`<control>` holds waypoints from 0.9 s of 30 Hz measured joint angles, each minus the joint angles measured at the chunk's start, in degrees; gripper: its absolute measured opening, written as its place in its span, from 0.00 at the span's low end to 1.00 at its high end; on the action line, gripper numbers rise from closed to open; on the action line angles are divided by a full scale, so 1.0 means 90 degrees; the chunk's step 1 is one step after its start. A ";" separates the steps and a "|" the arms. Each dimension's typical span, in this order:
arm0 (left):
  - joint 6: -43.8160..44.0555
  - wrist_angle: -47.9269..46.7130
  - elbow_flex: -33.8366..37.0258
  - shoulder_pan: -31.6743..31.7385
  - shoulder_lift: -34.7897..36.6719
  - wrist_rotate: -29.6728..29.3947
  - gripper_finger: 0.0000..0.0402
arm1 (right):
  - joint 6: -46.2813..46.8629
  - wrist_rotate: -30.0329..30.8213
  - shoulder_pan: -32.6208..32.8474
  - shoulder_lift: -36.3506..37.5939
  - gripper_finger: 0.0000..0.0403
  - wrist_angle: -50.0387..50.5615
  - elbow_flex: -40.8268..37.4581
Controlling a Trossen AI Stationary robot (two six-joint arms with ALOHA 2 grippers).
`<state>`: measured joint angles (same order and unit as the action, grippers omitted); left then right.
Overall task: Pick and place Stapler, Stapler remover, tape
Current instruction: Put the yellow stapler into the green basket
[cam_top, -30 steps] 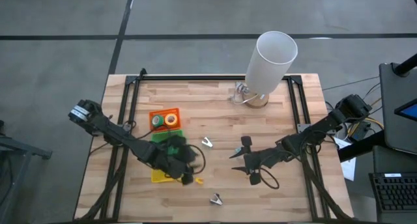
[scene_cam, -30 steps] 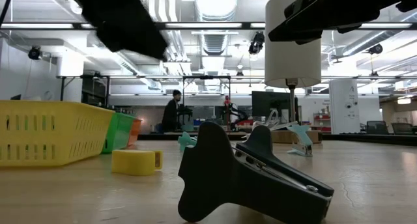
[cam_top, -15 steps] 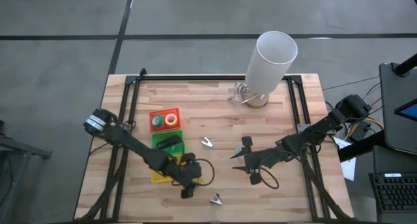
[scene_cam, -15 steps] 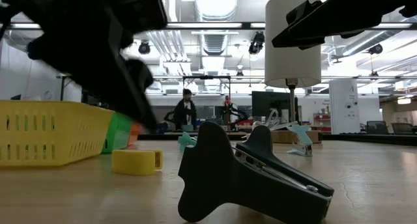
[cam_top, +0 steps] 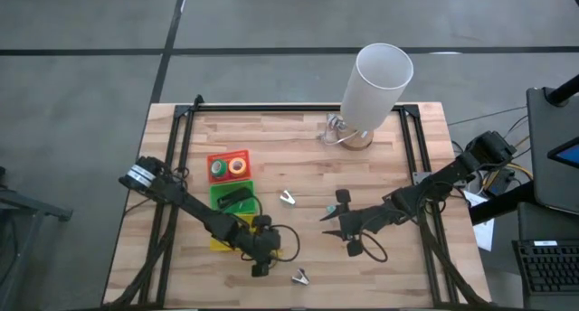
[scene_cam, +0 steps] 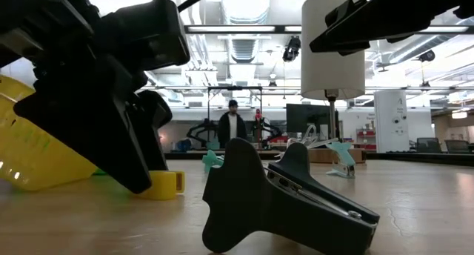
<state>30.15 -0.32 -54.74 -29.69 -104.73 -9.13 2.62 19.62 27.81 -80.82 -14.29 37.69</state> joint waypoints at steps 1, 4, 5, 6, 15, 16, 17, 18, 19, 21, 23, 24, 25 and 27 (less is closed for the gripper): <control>-0.0002 0.0002 0.0000 0.0000 0.0000 -0.0005 0.52 | -0.0001 0.0000 0.0000 0.0000 0.38 -0.0002 0.0000; 0.0000 -0.0034 -0.0044 0.0004 0.0000 -0.0014 0.52 | -0.0001 0.0000 0.0000 0.0002 0.37 -0.0007 0.0000; -0.0002 -0.0029 -0.0064 0.0009 0.0000 -0.0022 0.52 | -0.0001 0.0000 0.0000 0.0002 0.37 -0.0009 0.0000; -0.0022 -0.0018 -0.0086 0.0007 -0.0002 -0.0053 0.52 | -0.0002 0.0000 0.0000 0.0003 0.37 -0.0011 0.0000; -0.0383 -0.0096 -0.0124 0.0010 -0.0027 -0.0374 0.52 | -0.0026 -0.0002 0.0000 0.0005 0.33 -0.0024 0.0000; -0.0392 -0.0082 -0.0124 0.0010 -0.0027 -0.0373 0.52 | -0.0025 -0.0002 0.0000 0.0005 0.33 -0.0024 0.0000; -0.0394 -0.0083 -0.0124 0.0010 -0.0027 -0.0374 0.52 | -0.0026 -0.0002 0.0000 0.0005 0.33 -0.0024 -0.0005; -0.0405 -0.0083 -0.0124 0.0010 -0.0027 -0.0374 0.52 | -0.0026 -0.0002 0.0000 0.0005 0.32 -0.0024 -0.0010; -0.0458 -0.0085 -0.0124 0.0010 -0.0027 -0.0374 0.52 | -0.0023 -0.0002 0.0000 0.0005 0.32 -0.0024 -0.0010; -0.0512 -0.0082 -0.0124 0.0010 -0.0027 -0.0390 0.52 | -0.0023 -0.0004 0.0000 0.0005 0.31 -0.0024 -0.0012; -0.0515 -0.0081 -0.0124 0.0010 -0.0027 -0.0410 0.51 | -0.0023 -0.0005 0.0000 0.0005 0.31 -0.0025 -0.0012; -0.0521 -0.0083 -0.0124 0.0012 -0.0027 -0.0412 0.50 | -0.0022 -0.0005 0.0000 0.0005 0.31 -0.0025 -0.0012; -0.0542 -0.0085 -0.0124 0.0012 -0.0027 -0.0415 0.49 | -0.0018 -0.0004 0.0000 0.0005 0.30 -0.0026 -0.0012; -0.0553 -0.0084 -0.0126 0.0015 -0.0027 -0.0422 0.44 | -0.0021 -0.0005 0.0000 0.0005 0.30 -0.0026 -0.0012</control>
<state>25.18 -1.07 -55.88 -29.56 -104.97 -12.92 2.44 19.57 27.81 -80.77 -14.52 37.58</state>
